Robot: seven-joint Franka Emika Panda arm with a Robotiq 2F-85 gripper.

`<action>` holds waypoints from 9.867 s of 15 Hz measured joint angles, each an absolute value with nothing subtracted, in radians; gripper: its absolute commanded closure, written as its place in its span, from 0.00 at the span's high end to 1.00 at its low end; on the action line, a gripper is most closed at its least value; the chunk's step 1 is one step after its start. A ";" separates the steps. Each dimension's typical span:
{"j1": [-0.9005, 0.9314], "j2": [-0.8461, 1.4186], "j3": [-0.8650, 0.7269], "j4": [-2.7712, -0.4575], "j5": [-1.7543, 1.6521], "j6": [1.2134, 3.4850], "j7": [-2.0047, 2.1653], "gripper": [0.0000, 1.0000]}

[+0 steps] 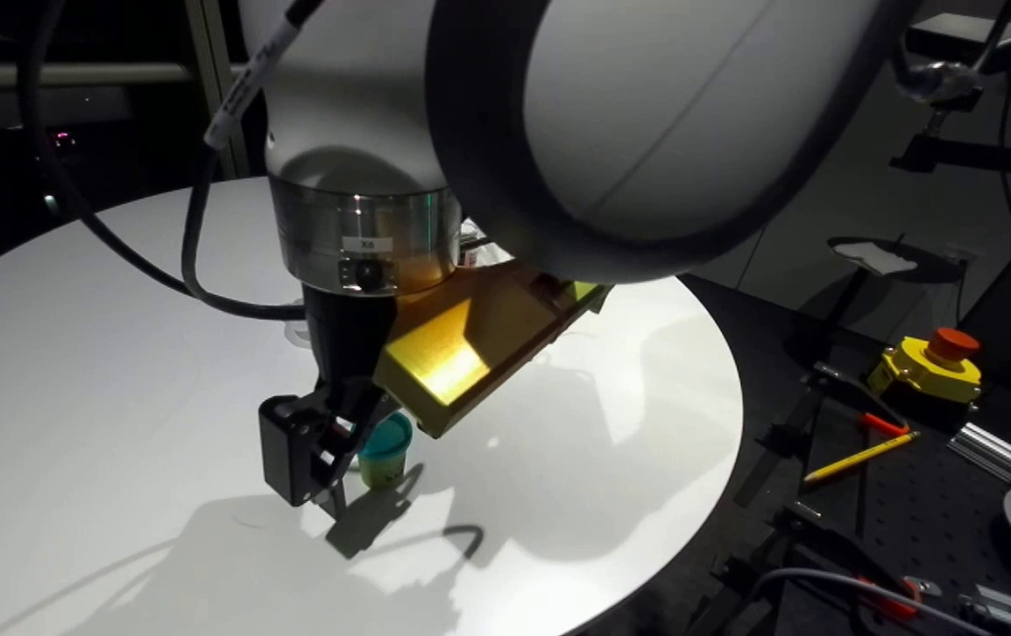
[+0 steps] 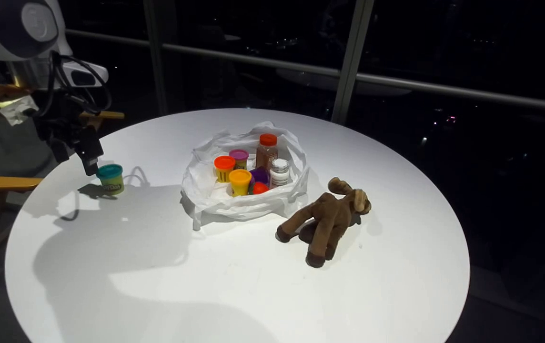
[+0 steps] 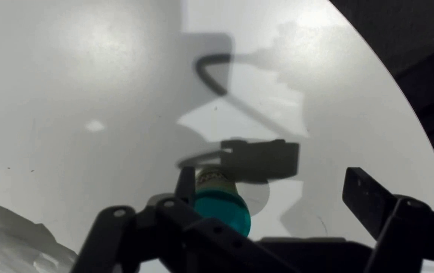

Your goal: Place the containers, strawberry and toy deer inside the plastic

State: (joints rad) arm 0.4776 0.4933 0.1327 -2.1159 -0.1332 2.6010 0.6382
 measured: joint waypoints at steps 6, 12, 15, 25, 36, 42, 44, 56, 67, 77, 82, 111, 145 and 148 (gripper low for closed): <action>0.497 0.512 0.097 -2.093 -0.151 2.601 0.649 1.00; 0.520 0.532 0.067 -2.074 -0.159 2.601 0.665 1.00; 0.525 0.535 0.061 -2.072 -0.165 2.601 0.676 1.00; 0.545 0.544 0.042 -2.062 -0.177 2.600 0.710 1.00; 0.386 0.543 0.035 -2.103 -0.165 2.636 0.580 1.00; 0.347 0.543 0.042 -2.107 -0.107 2.637 0.485 0.70; 0.340 0.543 0.050 -2.110 -0.081 2.637 0.458 0.53; 0.345 0.485 -0.021 -2.092 -0.107 2.598 0.442 0.28; 0.343 0.501 -0.091 -1.947 -0.198 2.550 0.533 0.28; 0.334 0.588 -0.125 -1.946 -0.204 2.602 0.560 0.28; 0.334 0.620 -0.125 -1.946 -0.204 2.713 0.582 0.28; 0.236 0.392 -0.357 -2.214 -0.352 2.702 0.601 1.00; 0.110 0.553 -0.359 -2.142 0.004 3.009 0.288 0.03; 0.297 0.469 -0.586 -2.194 -0.086 2.981 0.370 0.03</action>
State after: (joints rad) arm 0.2966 0.4690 -0.5859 -2.1941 -0.0858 2.9814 0.3697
